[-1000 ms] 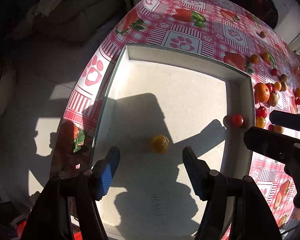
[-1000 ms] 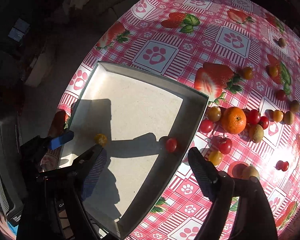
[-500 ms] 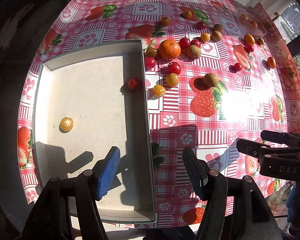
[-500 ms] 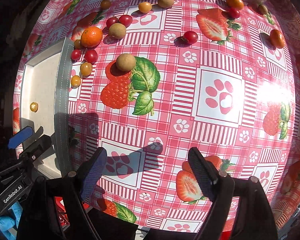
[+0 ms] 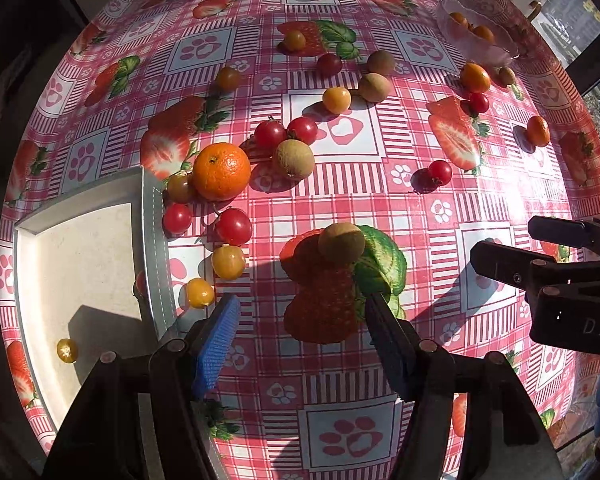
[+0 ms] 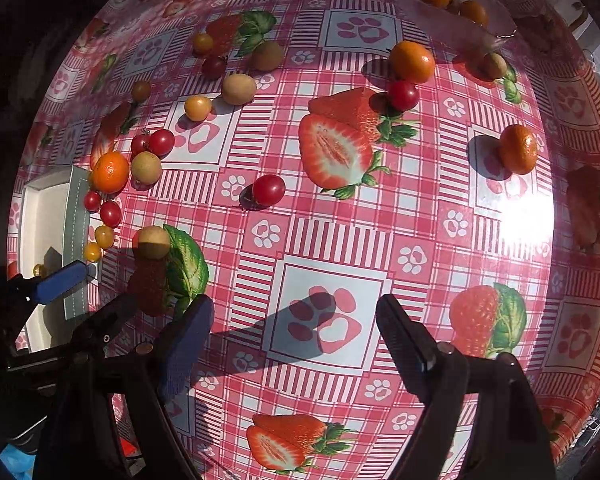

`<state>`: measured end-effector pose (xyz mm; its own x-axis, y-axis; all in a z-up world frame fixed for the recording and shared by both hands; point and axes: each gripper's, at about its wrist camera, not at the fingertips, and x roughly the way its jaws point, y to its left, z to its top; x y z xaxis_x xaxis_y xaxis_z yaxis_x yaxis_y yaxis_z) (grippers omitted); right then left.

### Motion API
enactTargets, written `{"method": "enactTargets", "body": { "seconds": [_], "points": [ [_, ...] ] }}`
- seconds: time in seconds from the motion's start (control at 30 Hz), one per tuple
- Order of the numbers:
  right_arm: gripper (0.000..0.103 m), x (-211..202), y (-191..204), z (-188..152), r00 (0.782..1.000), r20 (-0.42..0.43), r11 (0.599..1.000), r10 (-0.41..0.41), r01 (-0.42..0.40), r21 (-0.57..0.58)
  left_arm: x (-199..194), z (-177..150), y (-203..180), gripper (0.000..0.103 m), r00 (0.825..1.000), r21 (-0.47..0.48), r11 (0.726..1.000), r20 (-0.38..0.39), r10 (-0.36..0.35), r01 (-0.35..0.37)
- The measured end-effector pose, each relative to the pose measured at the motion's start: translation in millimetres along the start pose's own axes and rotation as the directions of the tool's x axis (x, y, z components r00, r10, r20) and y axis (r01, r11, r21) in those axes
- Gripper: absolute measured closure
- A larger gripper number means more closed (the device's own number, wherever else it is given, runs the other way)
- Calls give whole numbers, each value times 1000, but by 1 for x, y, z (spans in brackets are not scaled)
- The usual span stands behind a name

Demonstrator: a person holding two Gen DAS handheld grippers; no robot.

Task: Organize fruits
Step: 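Move both open tools back over the scattered fruit, then close left tool on a brown kiwi while right tool grasps a red cherry tomato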

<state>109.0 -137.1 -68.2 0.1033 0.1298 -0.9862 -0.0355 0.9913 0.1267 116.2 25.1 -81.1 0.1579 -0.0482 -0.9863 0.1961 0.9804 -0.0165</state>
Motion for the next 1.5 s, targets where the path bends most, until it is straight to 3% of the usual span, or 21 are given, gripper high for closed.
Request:
{"method": "enactTargets", "body": {
  "seconds": [0.33,0.5,0.6,0.63,0.67,0.7,0.8,0.87,0.97,1.2,1.5],
  "points": [
    [31,27,18,34,999,-5,995,45,-46,-90,31,16,-19,37,999,15,999,-5,36,-36],
    [33,37,32,50,1000,22,990,20,-17,-139,34,23,-22,37,999,7,1000,23,24,-24],
    [55,37,35,52,999,37,987,-14,20,-157,34,26,-26,37,999,17,999,40,28,-29],
    [73,39,39,55,999,41,986,-9,16,-163,34,26,-27,37,999,14,1000,42,27,-28],
    [81,39,40,55,999,38,986,-4,10,-168,34,27,-26,37,999,8,1000,43,23,-23],
    [81,39,41,56,999,38,985,-4,10,-173,36,32,-28,40,999,0,1000,43,9,-9],
    [81,38,43,57,998,52,987,19,-10,-161,33,32,-25,65,998,-9,1000,52,-17,17],
    [81,36,41,57,997,55,990,50,-42,-132,32,33,-19,73,997,-26,998,49,-62,63],
    [81,29,34,48,996,61,992,70,-63,-107,31,29,-5,73,992,-53,992,43,-115,118],
    [81,12,22,25,992,70,993,104,-100,-57,18,23,2,73,990,-56,989,48,-135,138],
    [81,-1,28,-8,992,50,992,116,-113,-59,-27,-15,6,73,982,-45,984,77,-170,173]
  ]
}}
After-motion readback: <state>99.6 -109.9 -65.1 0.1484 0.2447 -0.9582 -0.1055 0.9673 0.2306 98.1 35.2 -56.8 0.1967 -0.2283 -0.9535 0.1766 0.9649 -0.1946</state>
